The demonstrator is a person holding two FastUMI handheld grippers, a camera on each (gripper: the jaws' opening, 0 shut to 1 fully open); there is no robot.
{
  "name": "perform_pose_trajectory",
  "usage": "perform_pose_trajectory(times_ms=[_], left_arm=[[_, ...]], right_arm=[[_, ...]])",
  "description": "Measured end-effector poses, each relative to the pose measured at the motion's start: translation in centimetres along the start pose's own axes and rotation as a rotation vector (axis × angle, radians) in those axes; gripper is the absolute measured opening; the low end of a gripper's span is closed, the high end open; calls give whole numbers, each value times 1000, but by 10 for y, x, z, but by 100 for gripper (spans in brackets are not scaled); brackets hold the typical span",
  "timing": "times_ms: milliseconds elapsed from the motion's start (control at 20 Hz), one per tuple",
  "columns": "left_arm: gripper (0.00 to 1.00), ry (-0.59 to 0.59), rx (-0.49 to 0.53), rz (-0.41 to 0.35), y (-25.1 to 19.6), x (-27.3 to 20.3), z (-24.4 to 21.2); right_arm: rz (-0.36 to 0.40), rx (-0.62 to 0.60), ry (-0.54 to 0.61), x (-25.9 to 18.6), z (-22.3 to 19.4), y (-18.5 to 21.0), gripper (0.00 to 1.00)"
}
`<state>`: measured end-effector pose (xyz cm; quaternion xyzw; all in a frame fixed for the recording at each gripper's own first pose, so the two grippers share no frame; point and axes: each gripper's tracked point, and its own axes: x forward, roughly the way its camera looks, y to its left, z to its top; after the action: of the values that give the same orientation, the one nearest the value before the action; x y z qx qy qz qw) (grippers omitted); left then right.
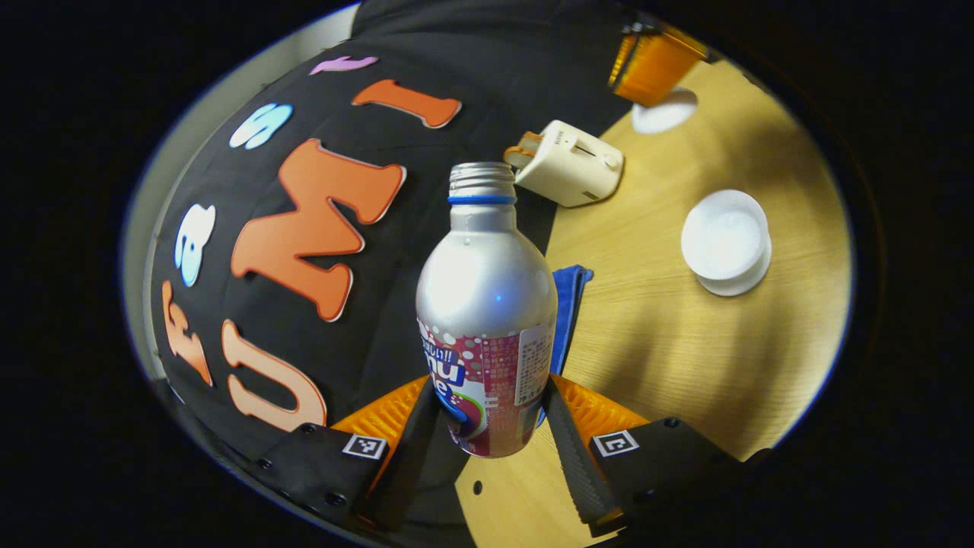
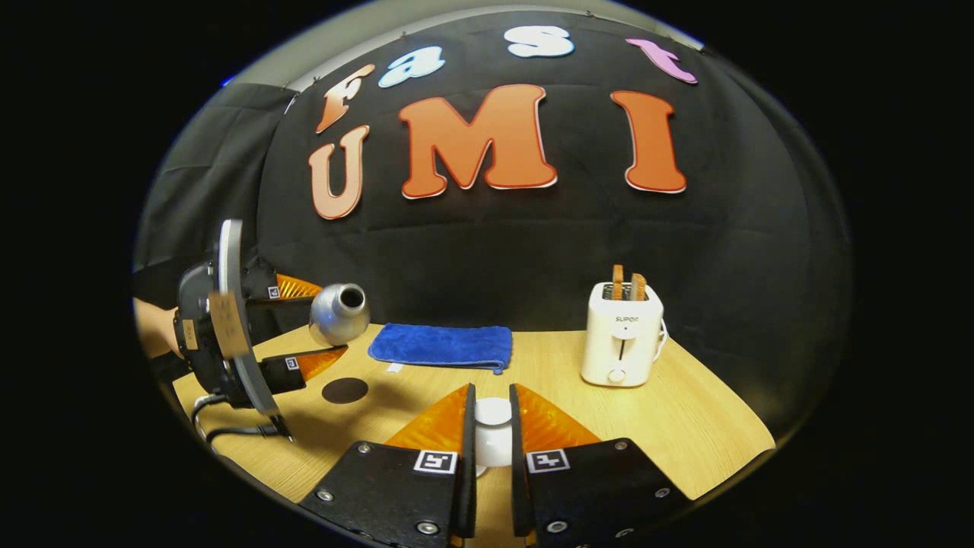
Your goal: Open the teacup lid with one hand, grasp the water bottle and pour water into the teacup with the other hand; after pouring, place the water bottle on the coaster and then close the teacup lid.
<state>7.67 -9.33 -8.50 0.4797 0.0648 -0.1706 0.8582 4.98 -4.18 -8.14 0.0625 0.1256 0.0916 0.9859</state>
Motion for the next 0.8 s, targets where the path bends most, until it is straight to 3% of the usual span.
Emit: perform_pose_trajectory(times_ms=[200, 350, 500, 650, 700, 800], left_arm=[[80, 8, -362, 64, 13, 23, -20], [83, -6, -566, 91, 10, 33, -28], [81, -3, -665, 111, 10, 37, -31], [80, -9, -753, 121, 7, 37, -32], [82, -10, -790, 121, 5, 37, -33], [80, -7, -860, 116, 3, 39, -35]], right_arm=[[28, -48, 22, 14, -4, 25, 19], [47, -79, 67, 25, -22, 42, 19], [46, -129, 98, 34, -40, 50, 15], [45, -121, 118, 39, -54, 51, 19], [54, -111, 131, 41, -60, 53, 15], [57, -106, 142, 42, -67, 55, 19]])
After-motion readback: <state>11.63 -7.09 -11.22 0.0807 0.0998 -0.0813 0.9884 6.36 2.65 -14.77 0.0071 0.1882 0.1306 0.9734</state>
